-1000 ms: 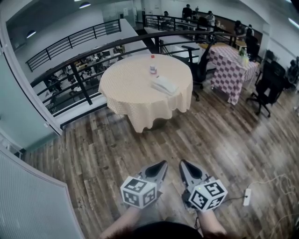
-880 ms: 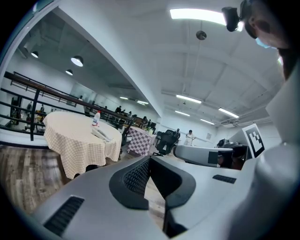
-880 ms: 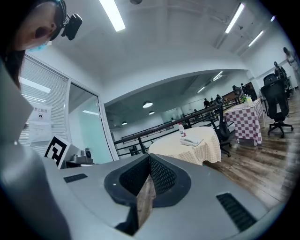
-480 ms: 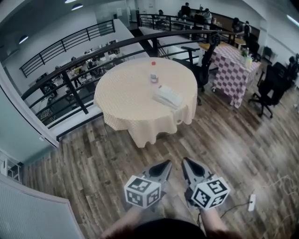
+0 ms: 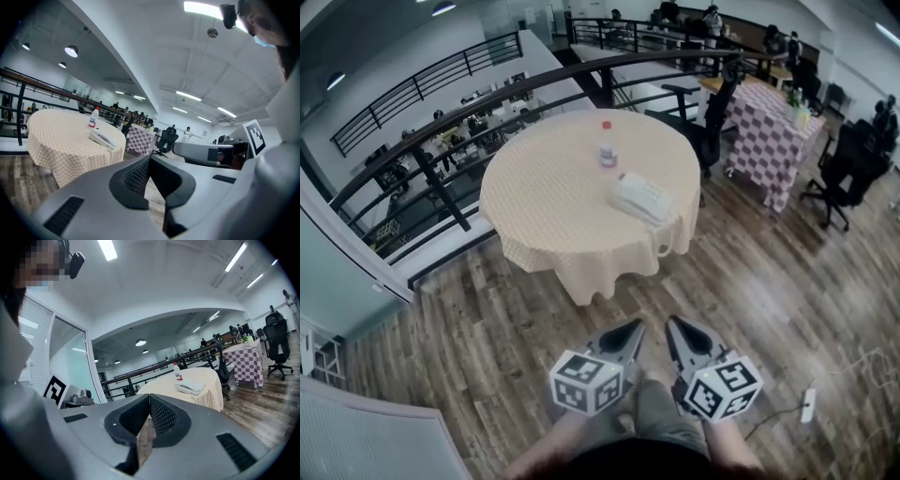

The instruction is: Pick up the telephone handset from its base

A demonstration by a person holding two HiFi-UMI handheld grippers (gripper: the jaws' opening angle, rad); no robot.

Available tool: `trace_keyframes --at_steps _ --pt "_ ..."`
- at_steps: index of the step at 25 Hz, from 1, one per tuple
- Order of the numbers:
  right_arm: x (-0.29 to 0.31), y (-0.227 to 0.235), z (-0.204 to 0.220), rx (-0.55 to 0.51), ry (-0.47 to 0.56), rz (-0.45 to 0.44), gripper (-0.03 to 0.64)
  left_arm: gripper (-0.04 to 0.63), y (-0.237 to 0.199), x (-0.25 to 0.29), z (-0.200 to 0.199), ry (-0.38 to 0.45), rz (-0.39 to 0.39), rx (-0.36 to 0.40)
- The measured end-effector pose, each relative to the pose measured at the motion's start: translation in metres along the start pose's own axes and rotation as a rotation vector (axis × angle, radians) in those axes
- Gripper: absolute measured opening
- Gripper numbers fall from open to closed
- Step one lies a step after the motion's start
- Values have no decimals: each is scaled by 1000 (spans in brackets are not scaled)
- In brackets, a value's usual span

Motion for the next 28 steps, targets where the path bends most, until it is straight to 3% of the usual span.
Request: trace_keyframes --at_steps 11,28 --pt "78 59 -20 -7 -19 -16 11 8 -55 69 -30 1 -22 -16" --pt "209 179 -92 -61 -75 -106 11 8 -130 212 -106 24 -101 -35"
Point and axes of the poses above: the fingertips, and each gripper's own axes: x forward along the fingers, y to its right, z out of its underside, the point moved 7 cm from there along -x, backward along the fingers, and after that the axes turned 1 degree about -x, right-handed, at the moved point
